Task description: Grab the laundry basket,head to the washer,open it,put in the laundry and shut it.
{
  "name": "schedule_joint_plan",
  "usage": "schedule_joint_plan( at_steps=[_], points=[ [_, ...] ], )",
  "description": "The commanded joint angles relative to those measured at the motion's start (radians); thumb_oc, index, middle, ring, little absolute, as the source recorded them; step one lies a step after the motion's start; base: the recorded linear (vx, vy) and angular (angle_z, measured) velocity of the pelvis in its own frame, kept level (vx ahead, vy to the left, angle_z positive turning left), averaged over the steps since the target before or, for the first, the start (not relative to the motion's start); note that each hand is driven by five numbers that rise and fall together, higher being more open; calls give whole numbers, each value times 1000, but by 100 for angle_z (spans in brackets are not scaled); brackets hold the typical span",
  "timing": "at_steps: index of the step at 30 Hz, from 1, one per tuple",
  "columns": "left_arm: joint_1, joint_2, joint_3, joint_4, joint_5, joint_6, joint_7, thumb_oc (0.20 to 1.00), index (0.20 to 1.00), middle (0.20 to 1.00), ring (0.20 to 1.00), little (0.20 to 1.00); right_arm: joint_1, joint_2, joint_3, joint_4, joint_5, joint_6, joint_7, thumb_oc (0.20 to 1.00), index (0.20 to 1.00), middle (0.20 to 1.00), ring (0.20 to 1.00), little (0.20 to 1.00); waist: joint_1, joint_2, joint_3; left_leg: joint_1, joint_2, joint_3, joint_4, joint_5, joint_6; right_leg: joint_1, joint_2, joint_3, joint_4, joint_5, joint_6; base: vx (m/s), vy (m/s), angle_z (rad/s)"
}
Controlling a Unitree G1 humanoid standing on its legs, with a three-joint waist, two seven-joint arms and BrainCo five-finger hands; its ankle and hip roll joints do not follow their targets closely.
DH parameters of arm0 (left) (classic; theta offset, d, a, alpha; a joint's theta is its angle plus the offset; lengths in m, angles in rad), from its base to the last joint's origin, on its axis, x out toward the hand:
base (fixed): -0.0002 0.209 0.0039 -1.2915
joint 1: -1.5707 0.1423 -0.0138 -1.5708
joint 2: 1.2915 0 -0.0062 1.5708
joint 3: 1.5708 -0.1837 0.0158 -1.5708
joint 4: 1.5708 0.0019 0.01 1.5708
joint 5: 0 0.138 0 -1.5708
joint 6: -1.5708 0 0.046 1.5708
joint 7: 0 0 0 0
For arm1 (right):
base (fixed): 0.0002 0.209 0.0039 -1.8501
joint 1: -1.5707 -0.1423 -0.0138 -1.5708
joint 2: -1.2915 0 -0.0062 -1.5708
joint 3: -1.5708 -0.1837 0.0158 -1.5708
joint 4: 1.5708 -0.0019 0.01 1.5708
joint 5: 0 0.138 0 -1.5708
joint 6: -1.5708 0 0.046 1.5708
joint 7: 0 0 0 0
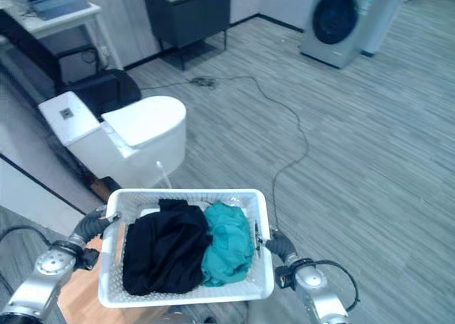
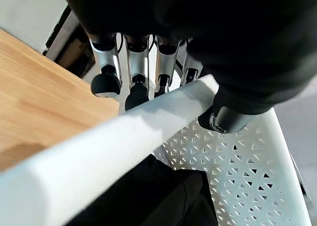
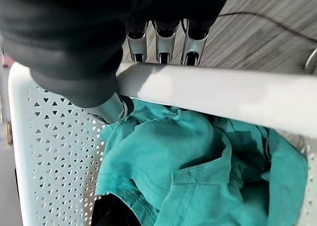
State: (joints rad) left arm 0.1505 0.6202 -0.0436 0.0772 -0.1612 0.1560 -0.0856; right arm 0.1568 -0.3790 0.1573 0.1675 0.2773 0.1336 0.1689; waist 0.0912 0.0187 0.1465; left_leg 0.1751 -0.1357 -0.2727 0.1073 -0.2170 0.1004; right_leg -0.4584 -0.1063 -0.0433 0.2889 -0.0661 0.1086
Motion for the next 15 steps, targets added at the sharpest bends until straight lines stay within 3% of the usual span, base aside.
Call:
schedule_joint_plan(
  at_steps=[1, 4, 6, 8, 9, 10, 11, 13, 15],
  points=[
    [-91, 24, 50, -68, -117, -99, -16, 200, 200, 200, 200, 200, -33, -55, -124, -67, 79, -62, 23, 200, 200, 200, 200, 200, 1, 31, -15, -85, 44, 16, 42, 67, -46, 150, -78, 17, -169, 202, 40, 468, -252, 68],
    [-92, 27, 64, -54, -100, -103, -15, 200, 200, 200, 200, 200, -21, -53, -143, -68, 74, -56, 28, 200, 200, 200, 200, 200, -10, 32, -31, -17, 80, -19, 38, 31, -65, 164, -116, -26, -221, 257, 62, 468, -288, 78],
    [-98, 32, 69, -43, -95, -105, -18, 200, 200, 200, 200, 200, -16, -56, -153, -72, 69, -48, 35, 200, 200, 200, 200, 200, -15, 20, -60, 18, 111, -17, 18, 17, -85, 208, -114, -51, -234, 251, 64, 393, -323, 22],
    [-92, 20, 72, -42, -97, -104, -16, 200, 200, 200, 200, 200, -15, -66, -154, -73, 70, -47, 43, 200, 200, 200, 200, 200, -24, 26, -83, 27, 159, -5, 42, 37, -109, 231, -92, -75, -226, 243, 57, 397, -425, 10],
    [-87, 15, 70, -35, -107, -107, -10, 200, 200, 200, 200, 200, -13, -69, -150, -75, 76, -44, 41, 200, 200, 200, 200, 200, -35, 31, -88, 25, 212, 10, 101, 105, -134, 247, -51, -95, -182, 196, 35, 556, -665, 5],
    [-78, 13, 70, -31, -112, -104, -7, 200, 200, 200, 200, 200, -21, -75, -139, -74, 88, -48, 33, 200, 200, 200, 200, 200, -30, 28, -91, -23, 255, 50, 255, 225, -134, 298, -21, -128, -182, 148, 1, 418, -522, 14],
    [-77, 13, 71, -32, -113, -104, -7, 200, 200, 200, 200, 200, -22, -75, -138, -73, 88, -49, 33, 200, 200, 200, 200, 200, -32, 29, -91, -29, 257, 49, 266, 221, -134, 299, -19, -130, -183, 148, 0, 306, -414, 30],
    [-63, 13, 81, -44, -121, -100, -7, 200, 200, 200, 200, 200, -31, -87, -137, -69, 97, -59, 9, 200, 200, 200, 200, 200, -27, 14, -79, -130, 300, 112, 528, 316, -118, 359, 17, -127, -208, 116, -41, 190, -400, -5],
    [-50, 7, 102, -67, -139, -97, 4, 200, 200, 200, 200, 200, -29, -103, -137, -71, 96, -66, -25, 200, 200, 200, 200, 200, -9, -16, -49, -264, 340, 186, 782, 354, -94, 429, 58, -110, -239, 76, -105, 212, -533, -16]
  ],
)
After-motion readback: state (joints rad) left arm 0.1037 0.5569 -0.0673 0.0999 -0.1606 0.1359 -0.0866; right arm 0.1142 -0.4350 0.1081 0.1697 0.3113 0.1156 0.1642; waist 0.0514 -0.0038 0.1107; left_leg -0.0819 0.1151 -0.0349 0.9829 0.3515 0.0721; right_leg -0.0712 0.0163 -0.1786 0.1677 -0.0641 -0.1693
